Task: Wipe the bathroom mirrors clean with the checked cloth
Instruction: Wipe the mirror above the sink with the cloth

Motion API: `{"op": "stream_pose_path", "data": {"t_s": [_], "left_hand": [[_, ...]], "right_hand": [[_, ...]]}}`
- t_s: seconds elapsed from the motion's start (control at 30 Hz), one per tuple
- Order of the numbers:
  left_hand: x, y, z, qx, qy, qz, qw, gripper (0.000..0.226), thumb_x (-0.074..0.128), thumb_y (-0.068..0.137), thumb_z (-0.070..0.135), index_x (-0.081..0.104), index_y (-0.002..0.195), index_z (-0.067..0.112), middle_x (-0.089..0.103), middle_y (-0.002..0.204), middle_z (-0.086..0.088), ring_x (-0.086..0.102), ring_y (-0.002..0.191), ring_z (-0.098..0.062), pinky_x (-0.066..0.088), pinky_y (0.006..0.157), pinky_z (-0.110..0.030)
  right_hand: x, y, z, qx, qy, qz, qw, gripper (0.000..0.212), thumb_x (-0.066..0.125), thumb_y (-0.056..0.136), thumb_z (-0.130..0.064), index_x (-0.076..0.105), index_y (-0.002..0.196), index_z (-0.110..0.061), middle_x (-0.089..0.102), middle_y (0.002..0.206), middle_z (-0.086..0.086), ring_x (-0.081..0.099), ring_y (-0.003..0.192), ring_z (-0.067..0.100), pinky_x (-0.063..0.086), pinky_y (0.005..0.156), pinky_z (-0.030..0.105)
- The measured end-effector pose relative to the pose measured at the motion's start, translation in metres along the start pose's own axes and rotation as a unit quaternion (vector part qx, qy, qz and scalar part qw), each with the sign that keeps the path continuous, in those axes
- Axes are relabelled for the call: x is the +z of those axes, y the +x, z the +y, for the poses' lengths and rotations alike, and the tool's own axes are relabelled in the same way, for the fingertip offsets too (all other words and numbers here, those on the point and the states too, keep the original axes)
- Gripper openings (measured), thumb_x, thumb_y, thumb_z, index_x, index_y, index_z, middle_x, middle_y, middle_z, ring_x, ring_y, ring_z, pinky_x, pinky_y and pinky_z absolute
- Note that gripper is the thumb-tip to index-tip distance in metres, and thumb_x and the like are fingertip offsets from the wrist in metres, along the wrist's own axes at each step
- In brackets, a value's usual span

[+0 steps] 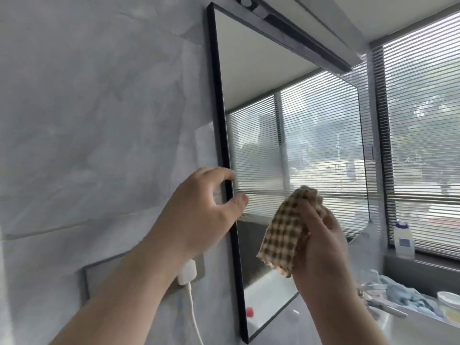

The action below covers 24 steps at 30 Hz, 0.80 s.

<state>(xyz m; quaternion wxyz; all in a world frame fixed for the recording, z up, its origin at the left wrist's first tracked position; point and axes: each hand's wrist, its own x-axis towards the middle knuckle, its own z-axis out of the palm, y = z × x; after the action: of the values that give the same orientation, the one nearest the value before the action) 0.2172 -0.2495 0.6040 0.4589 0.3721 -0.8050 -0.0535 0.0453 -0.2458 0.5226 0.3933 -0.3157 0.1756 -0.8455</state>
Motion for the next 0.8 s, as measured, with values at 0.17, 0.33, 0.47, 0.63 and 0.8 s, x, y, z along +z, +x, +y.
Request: {"op": "stream_pose_path", "data": {"t_s": [0.17, 0.33, 0.47, 0.63, 0.8], "left_hand": [[-0.014, 0.075, 0.01, 0.078, 0.274, 0.021, 0.958, 0.06, 0.058, 0.093, 0.046, 0.044, 0.146, 0.022, 0.029, 0.16, 0.0, 0.024, 0.147, -0.016, 0.025, 0.117, -0.034], [-0.043, 0.144, -0.008, 0.11, 0.597, 0.101, 0.788, 0.083, 0.036, 0.092, 0.061, 0.021, 0.156, 0.011, 0.011, 0.166, -0.013, 0.006, 0.153, -0.029, 0.003, 0.123, -0.046], [-0.039, 0.153, -0.024, 0.12, 0.666, 0.135, 0.724, 0.089, 0.02, 0.09, 0.065, 0.013, 0.156, 0.005, 0.012, 0.164, -0.019, 0.009, 0.152, -0.034, 0.005, 0.122, -0.051], [-0.038, 0.158, -0.03, 0.141, 0.681, 0.169, 0.698, 0.086, 0.015, 0.09, 0.061, 0.016, 0.155, 0.004, 0.016, 0.163, -0.02, 0.013, 0.151, -0.035, 0.009, 0.121, -0.053], [-0.04, 0.161, -0.036, 0.169, 0.672, 0.182, 0.698, 0.082, 0.02, 0.091, 0.054, 0.032, 0.15, -0.002, 0.029, 0.157, -0.025, 0.026, 0.147, -0.039, 0.015, 0.12, -0.054]], "right_hand": [[0.029, 0.063, 0.003, -0.229, -0.208, 0.025, 0.951, 0.016, 0.076, 0.084, -0.019, 0.071, 0.093, -0.032, 0.073, 0.077, -0.014, 0.068, 0.071, 0.0, 0.054, 0.059, 0.017], [0.059, 0.143, 0.034, -0.361, -0.408, -0.056, 0.837, 0.023, 0.08, 0.078, -0.023, 0.069, 0.098, -0.023, 0.061, 0.089, -0.013, 0.055, 0.072, 0.0, 0.044, 0.068, 0.02], [0.038, 0.156, 0.071, -0.458, -0.402, -0.138, 0.781, 0.022, 0.054, 0.088, -0.036, 0.061, 0.105, -0.025, 0.056, 0.098, -0.013, 0.058, 0.084, 0.011, 0.05, 0.07, 0.033], [0.024, 0.148, 0.091, -0.505, -0.367, -0.184, 0.759, 0.015, 0.063, 0.086, -0.03, 0.061, 0.101, -0.029, 0.059, 0.091, -0.014, 0.059, 0.077, 0.007, 0.05, 0.062, 0.032], [0.063, 0.185, 0.058, -0.503, -0.354, -0.16, 0.772, 0.014, 0.069, 0.077, -0.018, 0.06, 0.082, -0.029, 0.059, 0.076, -0.009, 0.056, 0.072, 0.0, 0.039, 0.061, 0.011]]}}
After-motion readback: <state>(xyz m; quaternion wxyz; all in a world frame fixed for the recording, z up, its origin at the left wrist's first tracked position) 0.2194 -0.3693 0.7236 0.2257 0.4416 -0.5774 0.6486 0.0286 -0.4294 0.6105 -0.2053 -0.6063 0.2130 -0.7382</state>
